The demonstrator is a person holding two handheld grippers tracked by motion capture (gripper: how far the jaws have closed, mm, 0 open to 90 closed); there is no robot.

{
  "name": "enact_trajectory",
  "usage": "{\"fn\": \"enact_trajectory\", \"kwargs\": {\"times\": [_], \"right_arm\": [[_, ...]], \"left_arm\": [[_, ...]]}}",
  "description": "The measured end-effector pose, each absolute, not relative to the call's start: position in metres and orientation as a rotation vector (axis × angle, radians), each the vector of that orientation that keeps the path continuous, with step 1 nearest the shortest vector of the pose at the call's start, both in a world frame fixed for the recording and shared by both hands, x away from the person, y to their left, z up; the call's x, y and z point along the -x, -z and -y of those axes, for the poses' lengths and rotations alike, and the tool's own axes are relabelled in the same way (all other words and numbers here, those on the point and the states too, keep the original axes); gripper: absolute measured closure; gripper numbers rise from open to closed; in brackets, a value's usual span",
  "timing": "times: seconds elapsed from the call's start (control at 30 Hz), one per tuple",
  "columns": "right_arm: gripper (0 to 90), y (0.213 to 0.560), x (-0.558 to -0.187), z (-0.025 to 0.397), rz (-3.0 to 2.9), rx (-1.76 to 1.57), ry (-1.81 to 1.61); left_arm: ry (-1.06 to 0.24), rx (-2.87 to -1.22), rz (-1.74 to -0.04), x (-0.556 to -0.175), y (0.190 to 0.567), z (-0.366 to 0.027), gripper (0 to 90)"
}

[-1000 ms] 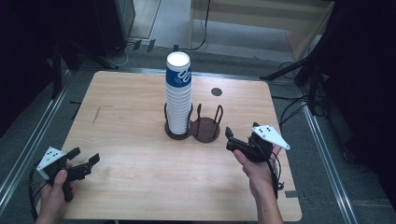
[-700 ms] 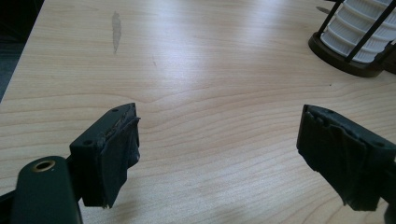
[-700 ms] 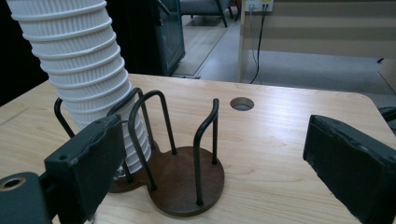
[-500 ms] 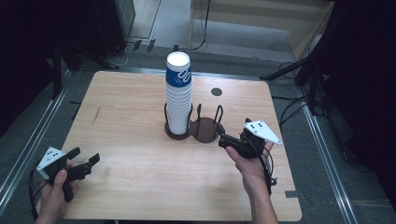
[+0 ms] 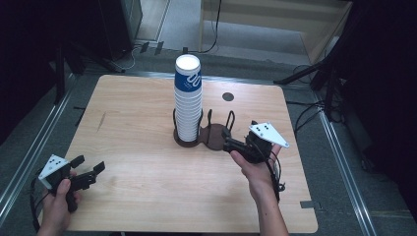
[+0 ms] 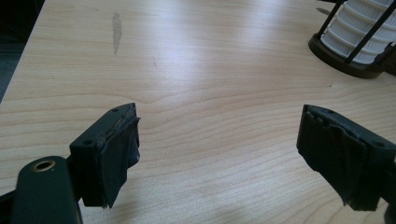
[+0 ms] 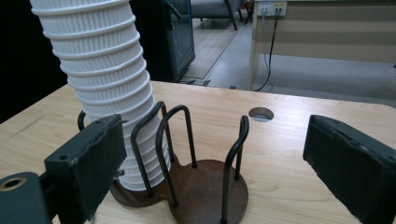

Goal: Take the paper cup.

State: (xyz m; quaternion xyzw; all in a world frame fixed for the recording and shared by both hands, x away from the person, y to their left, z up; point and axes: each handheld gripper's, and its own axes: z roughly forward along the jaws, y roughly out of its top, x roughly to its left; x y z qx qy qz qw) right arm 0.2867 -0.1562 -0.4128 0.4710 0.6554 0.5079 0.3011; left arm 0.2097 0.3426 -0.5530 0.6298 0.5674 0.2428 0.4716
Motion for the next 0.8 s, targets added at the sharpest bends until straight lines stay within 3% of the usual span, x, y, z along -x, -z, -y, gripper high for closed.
{"fn": "enact_trajectory", "kwargs": {"times": [0.8], "right_arm": [[5.8, 0.403, -0.294, 0.125, -1.763, -1.207, -1.397]], "left_arm": [[-0.593, -1.542, -1.39, -0.21, 0.553, -0.343, 13.8]]}}
